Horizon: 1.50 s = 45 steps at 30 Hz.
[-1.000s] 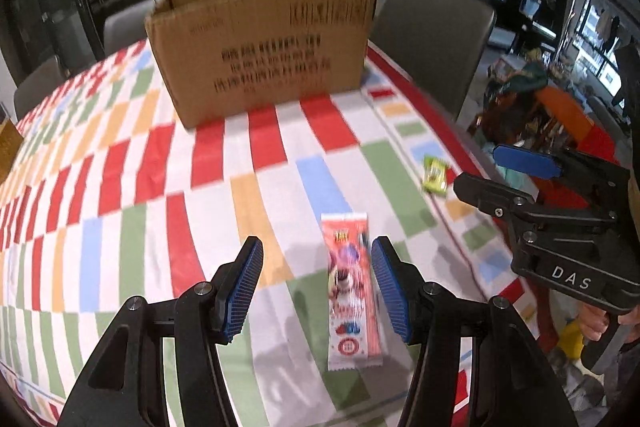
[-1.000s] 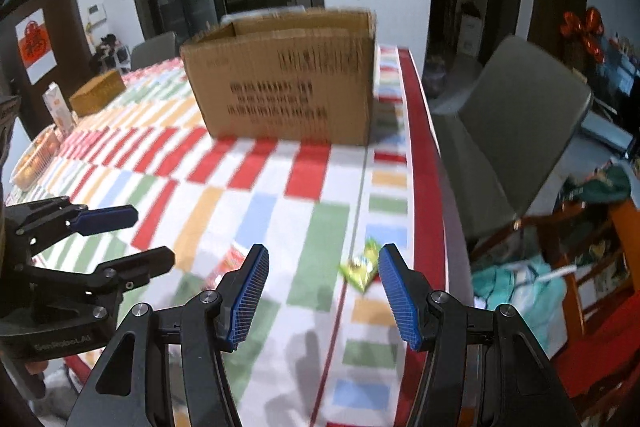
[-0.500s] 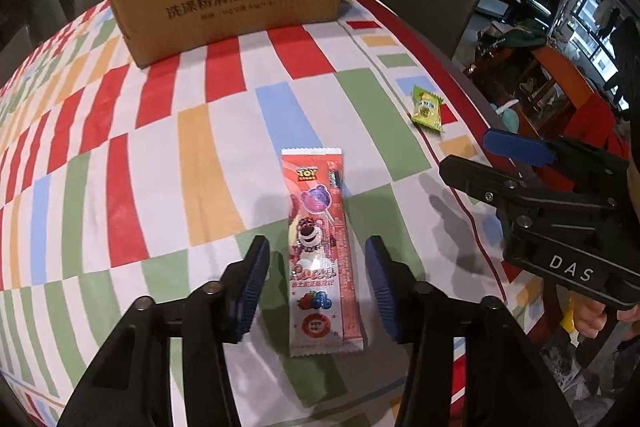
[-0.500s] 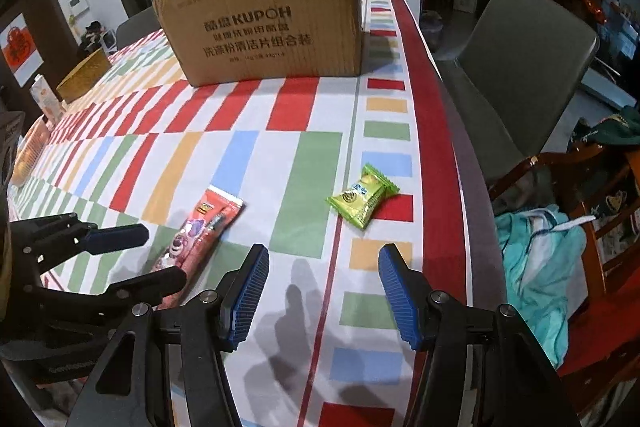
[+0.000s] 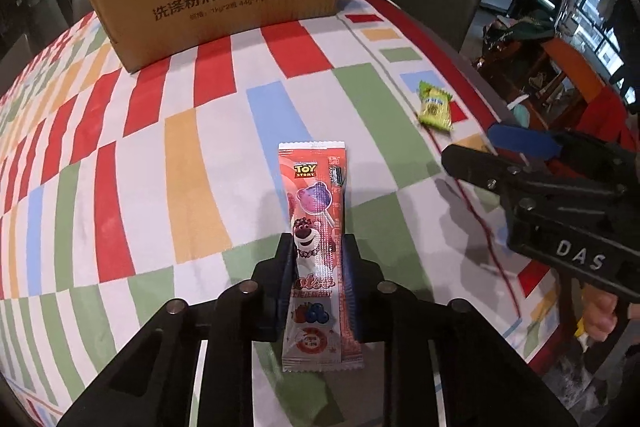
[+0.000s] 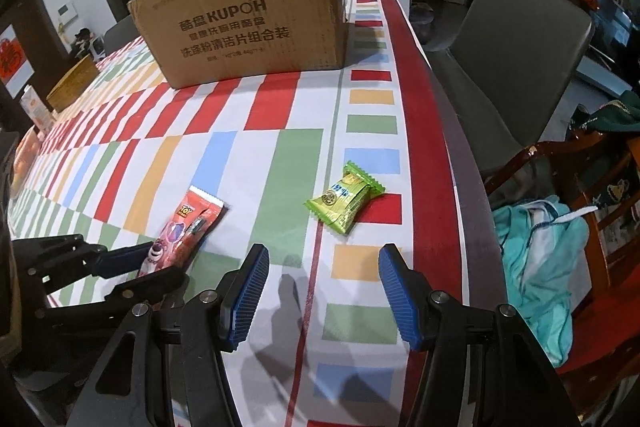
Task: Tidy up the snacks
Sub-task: 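Grasp the pink candy stick with left tool while right tool grasps yellow candy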
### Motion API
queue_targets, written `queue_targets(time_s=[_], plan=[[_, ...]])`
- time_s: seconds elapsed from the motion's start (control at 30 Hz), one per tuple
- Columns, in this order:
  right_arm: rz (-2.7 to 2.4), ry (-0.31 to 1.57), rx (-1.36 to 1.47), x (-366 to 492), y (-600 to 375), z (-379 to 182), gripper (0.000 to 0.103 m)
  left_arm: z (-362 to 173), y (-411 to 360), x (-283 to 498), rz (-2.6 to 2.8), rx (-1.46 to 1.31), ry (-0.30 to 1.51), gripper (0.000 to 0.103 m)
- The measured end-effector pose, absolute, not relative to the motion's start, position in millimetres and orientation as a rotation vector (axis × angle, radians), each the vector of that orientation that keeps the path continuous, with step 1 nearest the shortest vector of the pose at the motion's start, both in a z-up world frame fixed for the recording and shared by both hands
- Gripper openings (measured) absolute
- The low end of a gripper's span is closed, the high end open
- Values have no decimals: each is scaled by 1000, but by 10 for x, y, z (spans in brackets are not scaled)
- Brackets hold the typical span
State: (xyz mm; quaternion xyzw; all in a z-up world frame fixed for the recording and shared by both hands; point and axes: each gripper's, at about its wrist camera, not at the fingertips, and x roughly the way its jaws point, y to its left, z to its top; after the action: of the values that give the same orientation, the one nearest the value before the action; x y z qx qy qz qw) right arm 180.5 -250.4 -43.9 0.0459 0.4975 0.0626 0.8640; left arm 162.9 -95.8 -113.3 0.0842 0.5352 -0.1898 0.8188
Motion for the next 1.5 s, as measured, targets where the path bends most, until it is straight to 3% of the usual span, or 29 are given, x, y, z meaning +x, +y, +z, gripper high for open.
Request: queue_targets(time_s=[0.4,0.8,0.93,1.5], plan=[[103,1033,173,2078,-2642,-496,56,-943,-1027,1922,-380,159,1065,23],[112,1048,172,2280,-2602,-606,37,-928,-1093,2075,-379,150,1055,23],[119,1049,142,2303,-2547,-610,24,-927,-1069,2083,-376,138,1057,23],[175,957,115,2199,-2410,-210,22,-611,-899,1973,-372,84,985,23]])
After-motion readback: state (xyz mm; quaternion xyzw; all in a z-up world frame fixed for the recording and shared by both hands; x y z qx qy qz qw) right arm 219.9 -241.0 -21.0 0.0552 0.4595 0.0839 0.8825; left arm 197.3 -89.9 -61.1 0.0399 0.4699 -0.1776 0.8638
